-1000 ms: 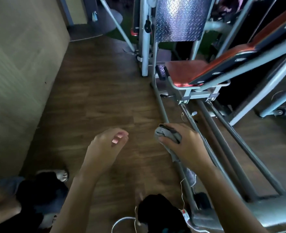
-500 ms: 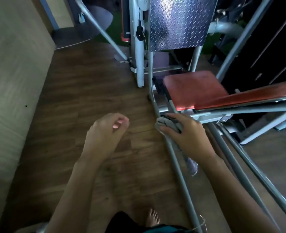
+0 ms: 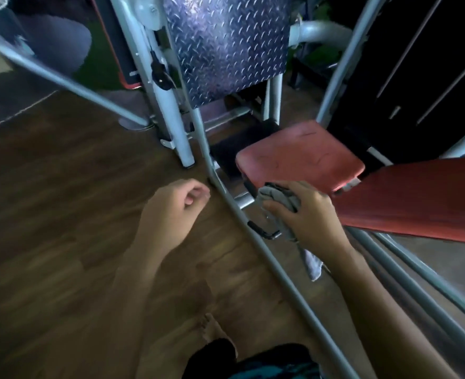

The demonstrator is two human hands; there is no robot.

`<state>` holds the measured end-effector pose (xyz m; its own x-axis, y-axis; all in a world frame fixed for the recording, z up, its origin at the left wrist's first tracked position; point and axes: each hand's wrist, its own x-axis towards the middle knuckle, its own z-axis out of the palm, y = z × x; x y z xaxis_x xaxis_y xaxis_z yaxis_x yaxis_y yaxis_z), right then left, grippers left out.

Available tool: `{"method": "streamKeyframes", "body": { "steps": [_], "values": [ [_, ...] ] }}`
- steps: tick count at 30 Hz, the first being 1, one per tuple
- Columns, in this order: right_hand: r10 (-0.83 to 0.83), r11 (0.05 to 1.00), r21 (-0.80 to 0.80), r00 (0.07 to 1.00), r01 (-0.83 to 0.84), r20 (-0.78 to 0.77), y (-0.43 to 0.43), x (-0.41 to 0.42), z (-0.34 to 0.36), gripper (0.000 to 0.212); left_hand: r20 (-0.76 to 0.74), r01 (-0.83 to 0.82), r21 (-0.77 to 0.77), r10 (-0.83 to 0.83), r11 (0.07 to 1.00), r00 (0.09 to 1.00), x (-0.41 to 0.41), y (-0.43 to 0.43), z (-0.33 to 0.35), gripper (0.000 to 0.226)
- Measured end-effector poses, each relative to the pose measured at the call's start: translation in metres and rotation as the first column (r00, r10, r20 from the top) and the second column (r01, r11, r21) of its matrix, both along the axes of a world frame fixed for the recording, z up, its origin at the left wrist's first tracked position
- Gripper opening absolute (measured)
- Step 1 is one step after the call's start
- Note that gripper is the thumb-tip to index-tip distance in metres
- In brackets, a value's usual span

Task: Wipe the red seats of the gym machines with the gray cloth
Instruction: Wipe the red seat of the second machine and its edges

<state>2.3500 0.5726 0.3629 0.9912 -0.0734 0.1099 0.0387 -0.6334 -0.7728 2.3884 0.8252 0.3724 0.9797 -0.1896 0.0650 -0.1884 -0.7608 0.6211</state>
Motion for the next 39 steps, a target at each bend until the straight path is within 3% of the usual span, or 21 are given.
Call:
{"method": "streamKeyframes", "body": {
  "steps": [10,18,26,29,32,34,37,39],
  "values": [
    [-0.352,0.928,0.098,0.932,0.359,-0.081,-0.020,0.150,-0.042,0.044,-0.076,0.319,0.087,-0.313,0.944,0.947,0.247,-0.032,-0.021,0.019],
    [-0.498,0.848,0.084,0.842,0.523,-0.207,-0.047,0.268,-0.116,0.043,-0.190,0.494,0.098,-0.471,0.864,0.861,0.398,-0.109,-0.078,0.013],
    [-0.639,0.710,0.056,0.677,0.701,-0.366,-0.047,0.330,-0.241,0.040,-0.377,0.548,-0.048,-0.523,0.835,0.765,0.510,-0.167,-0.224,0.020],
    [-0.651,0.719,-0.020,0.664,0.694,-0.369,-0.033,0.357,-0.299,0.047,-0.415,0.582,-0.045,-0.545,0.812,0.728,0.547,-0.180,-0.303,0.026],
    [-0.680,0.727,-0.210,0.644,0.654,-0.350,-0.032,0.386,-0.351,0.052,-0.399,0.610,-0.061,-0.579,0.790,0.711,0.571,-0.191,-0.373,0.034],
    [-0.761,0.648,-0.327,0.577,0.688,-0.296,-0.037,0.401,-0.383,0.052,-0.346,0.638,-0.090,-0.625,0.765,0.700,0.575,-0.197,-0.407,0.035],
    [-0.904,0.427,-0.336,0.395,0.839,-0.163,-0.038,0.420,-0.417,0.051,-0.191,0.576,-0.213,-0.612,0.789,0.767,0.575,-0.200,-0.442,0.031],
    [-0.927,0.365,-0.362,0.370,0.858,-0.058,-0.024,0.435,-0.429,0.050,-0.084,0.554,-0.276,-0.594,0.785,0.800,0.573,-0.196,-0.457,0.031]
  ]
}}
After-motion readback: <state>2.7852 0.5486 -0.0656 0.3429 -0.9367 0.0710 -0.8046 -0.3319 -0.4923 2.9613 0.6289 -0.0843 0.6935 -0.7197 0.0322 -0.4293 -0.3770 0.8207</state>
